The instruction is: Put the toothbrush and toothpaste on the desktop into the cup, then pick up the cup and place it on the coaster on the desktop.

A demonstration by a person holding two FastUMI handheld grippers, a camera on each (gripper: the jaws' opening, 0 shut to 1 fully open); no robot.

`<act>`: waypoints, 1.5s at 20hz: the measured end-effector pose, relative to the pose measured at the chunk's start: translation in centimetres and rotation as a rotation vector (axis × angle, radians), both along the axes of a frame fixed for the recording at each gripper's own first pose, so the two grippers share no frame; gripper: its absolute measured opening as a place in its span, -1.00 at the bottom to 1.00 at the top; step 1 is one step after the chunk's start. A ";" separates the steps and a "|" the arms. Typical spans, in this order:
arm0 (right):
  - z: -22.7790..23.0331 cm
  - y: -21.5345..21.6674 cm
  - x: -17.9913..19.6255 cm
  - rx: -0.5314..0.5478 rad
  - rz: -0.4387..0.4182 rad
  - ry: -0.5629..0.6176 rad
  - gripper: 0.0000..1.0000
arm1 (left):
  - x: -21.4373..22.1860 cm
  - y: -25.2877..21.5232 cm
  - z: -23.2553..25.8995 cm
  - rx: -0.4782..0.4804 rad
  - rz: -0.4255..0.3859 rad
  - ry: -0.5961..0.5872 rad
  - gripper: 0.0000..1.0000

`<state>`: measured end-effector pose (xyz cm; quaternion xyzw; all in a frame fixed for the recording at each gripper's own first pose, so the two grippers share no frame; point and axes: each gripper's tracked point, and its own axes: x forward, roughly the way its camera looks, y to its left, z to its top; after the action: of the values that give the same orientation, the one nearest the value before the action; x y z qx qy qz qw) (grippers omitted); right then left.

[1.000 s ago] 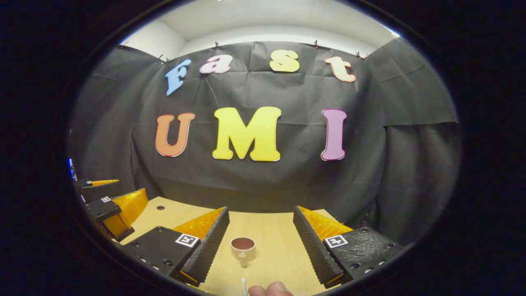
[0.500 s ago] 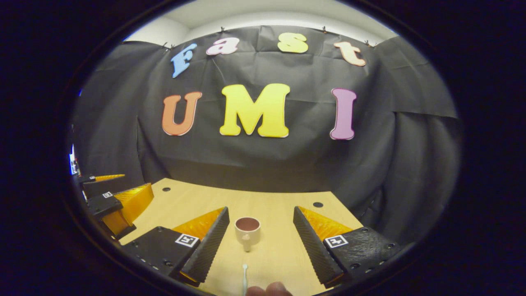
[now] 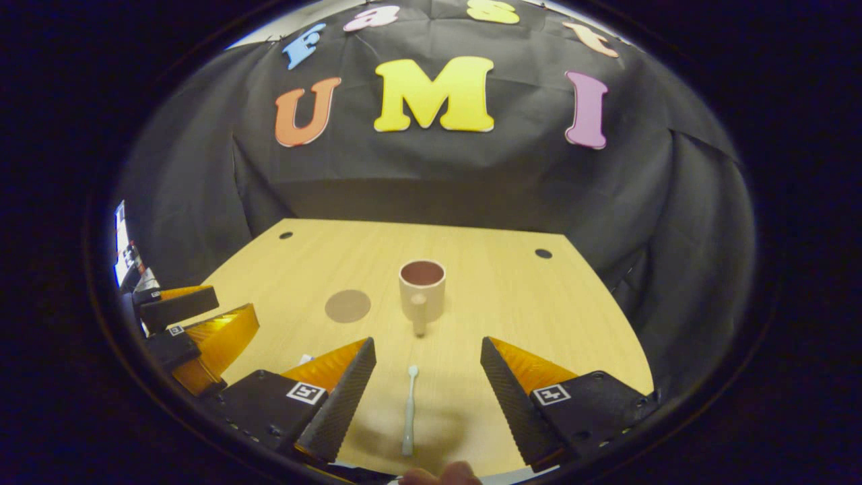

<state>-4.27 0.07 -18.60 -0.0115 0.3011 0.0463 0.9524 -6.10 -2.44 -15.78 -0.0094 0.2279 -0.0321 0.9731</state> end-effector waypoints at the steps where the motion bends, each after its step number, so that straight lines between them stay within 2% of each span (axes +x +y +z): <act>1: -1.0 0.1 -0.4 -0.015 0.006 0.035 0.92 | -0.6 0.0 -0.6 -0.007 0.003 0.027 0.98; 3: -2.3 0.5 -0.6 -0.024 0.023 0.086 0.97 | -1.0 -0.2 -1.2 -0.016 0.005 0.059 0.99; 4: -3.0 0.6 -0.6 -0.026 0.031 0.112 0.92 | -1.1 -0.3 -1.7 -0.018 0.004 0.079 0.98; 7: -4.9 0.8 -0.5 -0.038 0.038 0.177 0.92 | -1.8 0.1 -3.8 -0.013 0.011 0.162 0.98; 8: -5.5 0.9 -0.5 -0.041 0.040 0.200 0.97 | -2.0 -0.1 -4.3 -0.020 0.012 0.188 0.99; 9: -6.0 0.9 -0.3 -0.045 0.040 0.219 0.92 | -2.1 -0.1 -4.9 -0.024 0.012 0.210 0.99; 17: -10.2 1.5 1.2 -0.057 0.037 0.382 0.92 | -2.9 0.0 -9.5 -0.039 0.010 0.380 0.99; 19: -11.1 1.8 1.5 -0.053 0.031 0.422 0.97 | -3.1 0.0 -10.2 -0.045 0.013 0.404 0.99; 20: -11.5 1.9 1.5 -0.057 0.028 0.439 0.91 | -3.1 0.1 -10.3 -0.047 0.016 0.412 0.99; 27: -14.4 1.9 1.2 -0.035 -0.033 0.549 0.96 | -3.0 0.1 -11.2 -0.068 0.021 0.444 0.99; 30: -15.0 1.8 1.1 -0.041 -0.051 0.553 0.67 | -2.7 0.2 -11.4 -0.072 0.024 0.449 0.99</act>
<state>-3.22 1.83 -33.62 -0.0102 0.5505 0.0173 0.8346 -8.81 -2.24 -27.16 -0.0537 0.4373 -0.0256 0.8973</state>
